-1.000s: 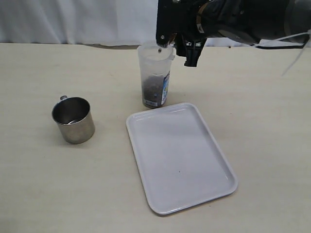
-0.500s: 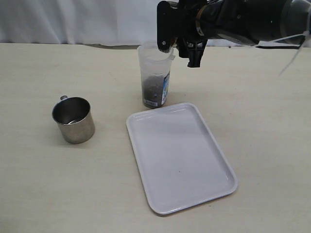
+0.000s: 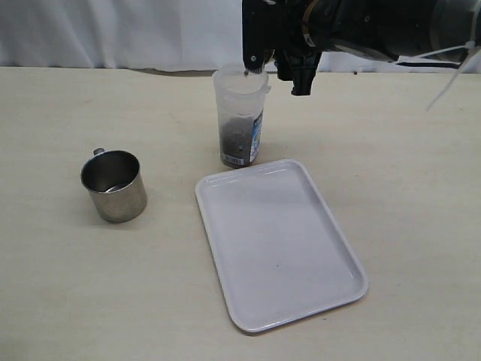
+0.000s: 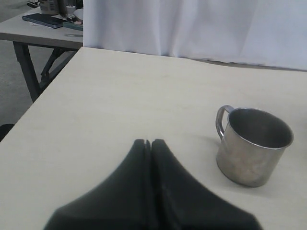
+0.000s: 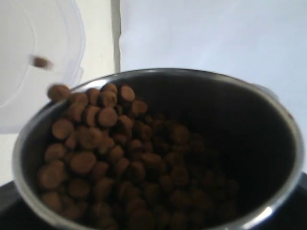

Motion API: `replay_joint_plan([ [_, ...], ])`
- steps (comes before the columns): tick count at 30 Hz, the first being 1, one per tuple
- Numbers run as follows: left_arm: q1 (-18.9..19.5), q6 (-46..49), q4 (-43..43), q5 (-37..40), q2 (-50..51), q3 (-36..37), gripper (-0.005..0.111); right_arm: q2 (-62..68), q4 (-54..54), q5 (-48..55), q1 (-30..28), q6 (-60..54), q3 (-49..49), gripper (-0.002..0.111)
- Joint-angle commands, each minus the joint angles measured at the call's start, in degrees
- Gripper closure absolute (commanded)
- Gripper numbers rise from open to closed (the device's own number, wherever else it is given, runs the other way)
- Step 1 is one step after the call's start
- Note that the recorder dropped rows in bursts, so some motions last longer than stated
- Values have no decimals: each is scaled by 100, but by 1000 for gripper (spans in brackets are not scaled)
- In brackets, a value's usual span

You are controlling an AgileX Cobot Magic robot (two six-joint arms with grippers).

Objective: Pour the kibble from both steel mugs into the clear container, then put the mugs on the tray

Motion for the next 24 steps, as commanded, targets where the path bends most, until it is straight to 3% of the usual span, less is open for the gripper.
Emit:
replay_joint_plan([
  [1,-30,4,3,-55,-20,19,107,-22,-163,-58,-4,24,-69,103],
  [24,-30,4,3,-67,-20,19,107,-22,-577,-209,6,-3,-69,103],
])
